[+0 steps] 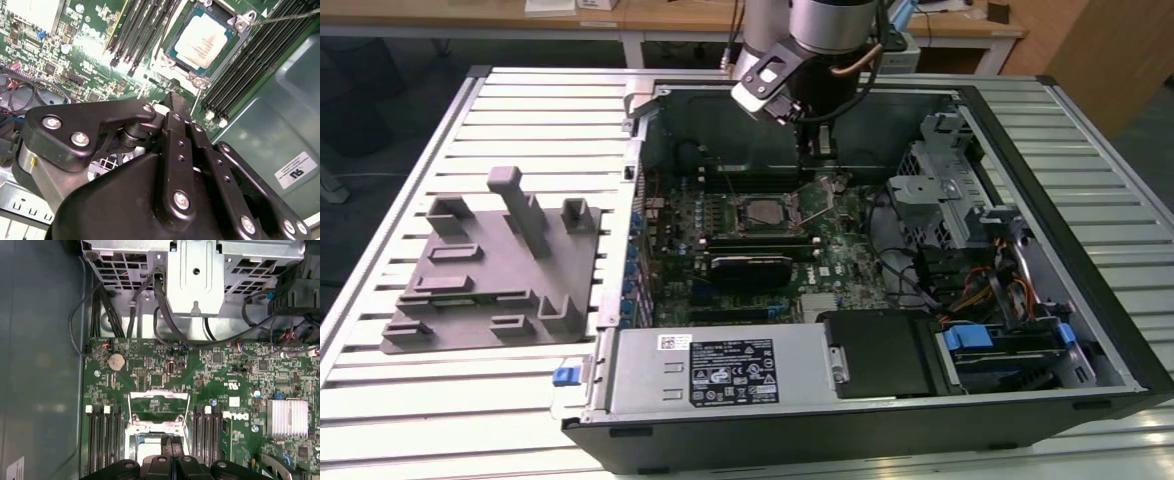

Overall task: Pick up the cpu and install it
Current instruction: 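Close the cpu cover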

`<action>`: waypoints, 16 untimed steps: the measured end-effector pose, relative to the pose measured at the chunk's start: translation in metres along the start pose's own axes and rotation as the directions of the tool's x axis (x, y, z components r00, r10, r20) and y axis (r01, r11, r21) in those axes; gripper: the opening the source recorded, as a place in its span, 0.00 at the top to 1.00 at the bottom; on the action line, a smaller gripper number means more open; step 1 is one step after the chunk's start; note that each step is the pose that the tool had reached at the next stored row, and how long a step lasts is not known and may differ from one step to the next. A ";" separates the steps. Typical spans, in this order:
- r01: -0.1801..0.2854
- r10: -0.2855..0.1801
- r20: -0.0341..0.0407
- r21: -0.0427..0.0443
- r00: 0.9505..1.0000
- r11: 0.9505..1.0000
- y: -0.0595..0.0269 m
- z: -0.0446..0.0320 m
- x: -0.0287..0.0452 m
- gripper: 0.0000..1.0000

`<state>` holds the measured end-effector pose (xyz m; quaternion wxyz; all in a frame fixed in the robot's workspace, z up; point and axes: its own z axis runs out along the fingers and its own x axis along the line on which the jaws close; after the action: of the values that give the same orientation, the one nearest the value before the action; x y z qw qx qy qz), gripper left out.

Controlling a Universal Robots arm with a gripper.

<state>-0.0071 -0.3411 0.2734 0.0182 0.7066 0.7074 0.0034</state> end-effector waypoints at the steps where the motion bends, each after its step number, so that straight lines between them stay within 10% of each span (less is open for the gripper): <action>1: 0.000 0.000 0.000 0.000 1.000 1.000 0.0012 0.0007 0.0002 0.89; 16: 0.001 -0.001 0.000 0.002 1.000 1.000 0.0212 0.0125 0.0183 0.89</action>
<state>0.0145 -0.3230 0.2612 0.0174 0.7064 0.7076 0.0025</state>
